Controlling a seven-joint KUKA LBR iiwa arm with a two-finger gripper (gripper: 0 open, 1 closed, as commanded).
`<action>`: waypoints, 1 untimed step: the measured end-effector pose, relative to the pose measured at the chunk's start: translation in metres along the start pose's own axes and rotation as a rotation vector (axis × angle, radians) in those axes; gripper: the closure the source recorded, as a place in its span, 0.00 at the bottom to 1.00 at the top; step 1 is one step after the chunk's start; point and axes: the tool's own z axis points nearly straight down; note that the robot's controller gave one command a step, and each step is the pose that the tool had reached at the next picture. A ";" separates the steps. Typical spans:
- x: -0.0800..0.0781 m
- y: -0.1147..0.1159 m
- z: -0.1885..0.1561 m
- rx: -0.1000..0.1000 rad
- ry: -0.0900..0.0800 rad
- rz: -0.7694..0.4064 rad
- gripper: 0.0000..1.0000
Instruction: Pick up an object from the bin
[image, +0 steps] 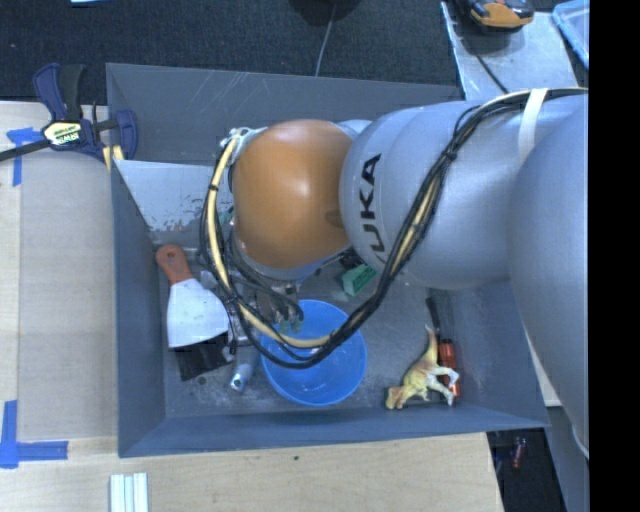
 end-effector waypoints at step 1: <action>-0.011 -0.050 0.020 0.002 0.001 -0.242 0.00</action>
Offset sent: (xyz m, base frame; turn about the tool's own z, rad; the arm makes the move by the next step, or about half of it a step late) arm 0.0376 -0.0602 -0.0696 -0.6780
